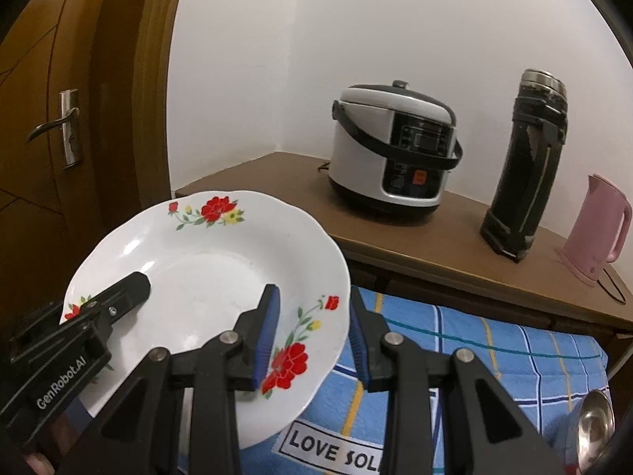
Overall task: Organize plates and bowls
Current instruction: 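Lower the red-floral plate onto the stacked plates with the left gripper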
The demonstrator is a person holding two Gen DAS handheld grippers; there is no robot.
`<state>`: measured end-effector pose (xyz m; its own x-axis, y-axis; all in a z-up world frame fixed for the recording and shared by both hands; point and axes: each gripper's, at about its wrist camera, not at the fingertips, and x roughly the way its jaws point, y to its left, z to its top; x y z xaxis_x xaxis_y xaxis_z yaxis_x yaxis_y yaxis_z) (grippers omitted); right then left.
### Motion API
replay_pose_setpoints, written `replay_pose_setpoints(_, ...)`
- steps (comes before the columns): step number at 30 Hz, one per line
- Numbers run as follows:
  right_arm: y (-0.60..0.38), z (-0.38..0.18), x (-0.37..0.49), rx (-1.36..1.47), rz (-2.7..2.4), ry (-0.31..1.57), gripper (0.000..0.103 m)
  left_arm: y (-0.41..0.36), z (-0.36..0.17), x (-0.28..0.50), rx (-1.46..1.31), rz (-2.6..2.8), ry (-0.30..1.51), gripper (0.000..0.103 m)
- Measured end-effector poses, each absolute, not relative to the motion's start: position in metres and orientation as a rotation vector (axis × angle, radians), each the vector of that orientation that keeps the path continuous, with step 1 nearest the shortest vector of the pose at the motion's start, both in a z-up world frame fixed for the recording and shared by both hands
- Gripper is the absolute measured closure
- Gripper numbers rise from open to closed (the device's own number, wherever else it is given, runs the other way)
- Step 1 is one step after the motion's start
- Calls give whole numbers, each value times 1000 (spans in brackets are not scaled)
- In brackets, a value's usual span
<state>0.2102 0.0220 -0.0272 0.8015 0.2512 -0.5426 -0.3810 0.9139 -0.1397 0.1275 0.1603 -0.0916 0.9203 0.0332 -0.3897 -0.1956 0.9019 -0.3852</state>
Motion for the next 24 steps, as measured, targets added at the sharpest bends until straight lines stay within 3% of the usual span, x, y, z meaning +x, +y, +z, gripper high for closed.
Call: replay_pose_setpoints(24,40,-52,233,-168,485,569,69,174,-101,133,-441,266,431,75)
